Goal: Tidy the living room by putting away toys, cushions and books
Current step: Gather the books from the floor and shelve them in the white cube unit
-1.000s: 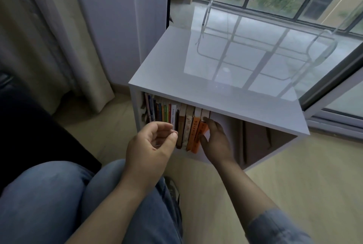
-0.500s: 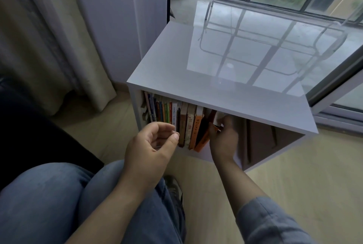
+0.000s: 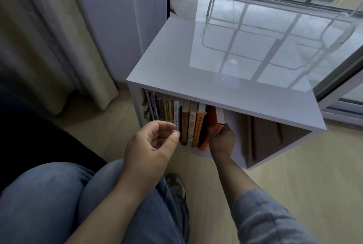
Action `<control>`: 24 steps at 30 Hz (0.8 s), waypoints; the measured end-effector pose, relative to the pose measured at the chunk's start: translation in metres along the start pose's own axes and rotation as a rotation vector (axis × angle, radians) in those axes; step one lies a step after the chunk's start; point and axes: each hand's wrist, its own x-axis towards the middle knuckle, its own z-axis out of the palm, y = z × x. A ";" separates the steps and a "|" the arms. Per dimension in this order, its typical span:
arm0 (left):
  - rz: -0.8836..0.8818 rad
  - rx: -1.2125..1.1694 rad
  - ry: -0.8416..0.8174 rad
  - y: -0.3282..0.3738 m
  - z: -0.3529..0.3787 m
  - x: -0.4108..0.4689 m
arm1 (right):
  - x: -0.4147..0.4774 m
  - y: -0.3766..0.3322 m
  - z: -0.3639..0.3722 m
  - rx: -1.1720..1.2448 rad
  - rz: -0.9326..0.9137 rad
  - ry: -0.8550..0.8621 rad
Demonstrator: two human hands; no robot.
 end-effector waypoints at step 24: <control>-0.076 -0.242 -0.082 0.028 -0.013 -0.030 | -0.145 -0.129 -0.213 0.538 -0.385 0.016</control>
